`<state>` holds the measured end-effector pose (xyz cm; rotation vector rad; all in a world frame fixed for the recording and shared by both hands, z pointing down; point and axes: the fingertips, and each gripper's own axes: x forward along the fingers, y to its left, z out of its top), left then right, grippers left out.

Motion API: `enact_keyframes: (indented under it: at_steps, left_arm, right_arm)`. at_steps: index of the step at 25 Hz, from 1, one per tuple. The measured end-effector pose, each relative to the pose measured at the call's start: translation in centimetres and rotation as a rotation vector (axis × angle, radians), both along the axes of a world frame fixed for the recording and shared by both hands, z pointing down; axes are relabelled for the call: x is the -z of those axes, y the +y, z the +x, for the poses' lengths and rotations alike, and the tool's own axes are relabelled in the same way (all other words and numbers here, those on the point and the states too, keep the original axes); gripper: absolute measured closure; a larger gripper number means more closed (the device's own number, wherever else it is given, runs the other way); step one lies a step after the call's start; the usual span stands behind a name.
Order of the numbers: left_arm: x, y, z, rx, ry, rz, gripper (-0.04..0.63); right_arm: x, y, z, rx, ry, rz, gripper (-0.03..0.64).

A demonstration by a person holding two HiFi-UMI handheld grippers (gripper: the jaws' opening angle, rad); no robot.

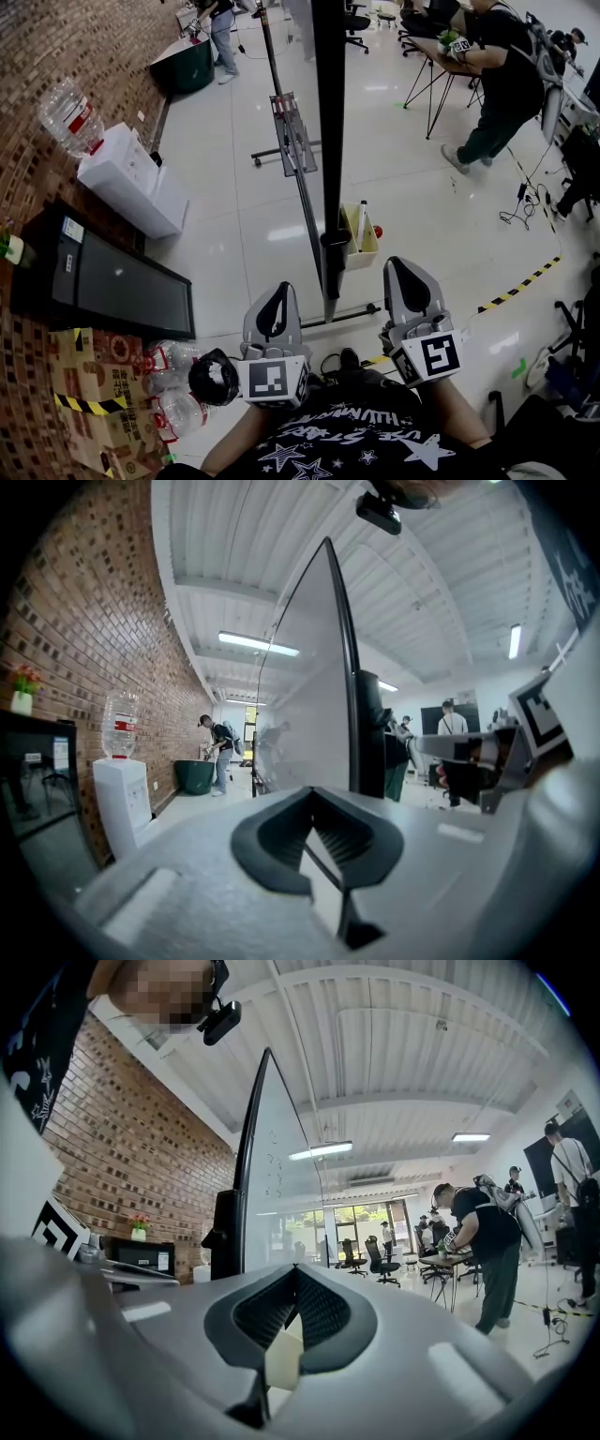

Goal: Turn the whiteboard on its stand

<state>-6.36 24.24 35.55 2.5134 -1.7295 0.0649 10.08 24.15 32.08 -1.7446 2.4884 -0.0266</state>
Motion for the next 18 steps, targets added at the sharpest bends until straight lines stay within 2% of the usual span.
enact_keyframes:
  at_steps: [18]
  left_arm:
    - [-0.07, 0.17, 0.62, -0.017, 0.0, -0.007, 0.591]
  right_arm:
    - [-0.26, 0.17, -0.14, 0.012, 0.005, -0.008, 0.607]
